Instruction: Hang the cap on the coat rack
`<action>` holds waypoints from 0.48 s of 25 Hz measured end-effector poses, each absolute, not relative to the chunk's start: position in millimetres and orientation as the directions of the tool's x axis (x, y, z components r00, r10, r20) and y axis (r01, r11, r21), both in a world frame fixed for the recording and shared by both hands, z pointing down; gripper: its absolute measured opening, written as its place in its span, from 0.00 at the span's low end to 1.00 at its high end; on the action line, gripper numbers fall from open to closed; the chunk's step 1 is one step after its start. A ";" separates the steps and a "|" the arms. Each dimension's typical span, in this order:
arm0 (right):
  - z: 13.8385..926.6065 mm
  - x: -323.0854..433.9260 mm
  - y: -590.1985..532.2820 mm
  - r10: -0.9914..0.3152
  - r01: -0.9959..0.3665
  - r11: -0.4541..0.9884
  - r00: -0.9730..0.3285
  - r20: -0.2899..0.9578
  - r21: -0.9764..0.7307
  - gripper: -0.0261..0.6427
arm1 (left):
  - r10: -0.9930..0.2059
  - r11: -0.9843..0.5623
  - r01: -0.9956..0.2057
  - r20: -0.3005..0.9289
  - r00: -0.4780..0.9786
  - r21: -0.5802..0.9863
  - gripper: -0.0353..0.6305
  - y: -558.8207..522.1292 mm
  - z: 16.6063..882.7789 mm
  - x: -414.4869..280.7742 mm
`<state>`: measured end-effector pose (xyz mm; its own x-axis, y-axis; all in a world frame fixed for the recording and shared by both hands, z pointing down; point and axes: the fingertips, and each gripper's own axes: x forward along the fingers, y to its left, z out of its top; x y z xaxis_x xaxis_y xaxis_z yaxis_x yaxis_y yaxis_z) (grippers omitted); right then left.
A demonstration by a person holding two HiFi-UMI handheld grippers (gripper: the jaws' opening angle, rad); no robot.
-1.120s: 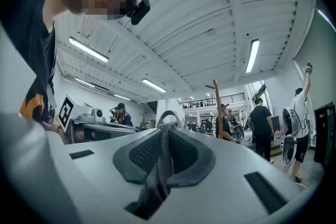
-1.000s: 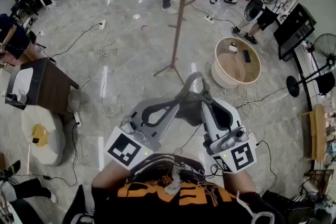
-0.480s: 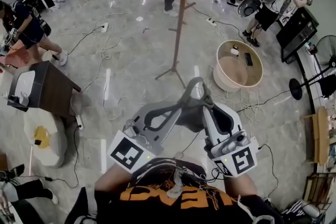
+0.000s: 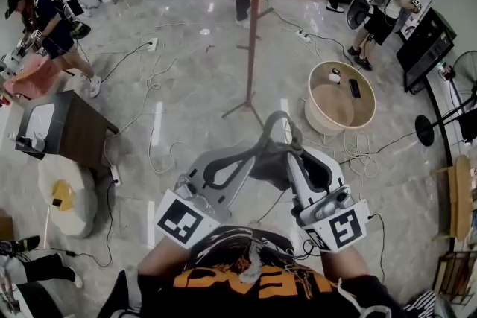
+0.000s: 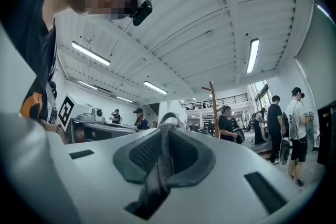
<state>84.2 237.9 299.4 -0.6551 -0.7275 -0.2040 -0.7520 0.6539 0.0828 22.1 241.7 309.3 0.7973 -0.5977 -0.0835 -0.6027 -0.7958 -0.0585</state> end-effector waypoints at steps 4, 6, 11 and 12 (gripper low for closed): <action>302.7 89.1 238.7 -0.731 -0.755 0.651 -0.652 -0.200 0.080 0.12 | -0.595 -0.797 -0.600 -0.085 0.799 -0.060 0.09 244.6 312.1 26.4; 304.5 93.6 238.9 -0.736 -0.758 0.647 -0.648 -0.196 0.076 0.12 | -0.600 -0.795 -0.604 -0.075 0.797 -0.056 0.09 245.3 315.3 28.6; 304.0 104.0 230.5 -0.734 -0.757 0.649 -0.649 -0.198 0.077 0.12 | -0.631 -0.772 -0.635 -0.078 0.772 -0.035 0.09 236.8 319.6 30.7; 303.9 105.7 225.8 -0.734 -0.756 0.649 -0.650 -0.196 0.078 0.12 | -0.637 -0.767 -0.641 -0.078 0.767 -0.032 0.09 232.6 320.2 30.7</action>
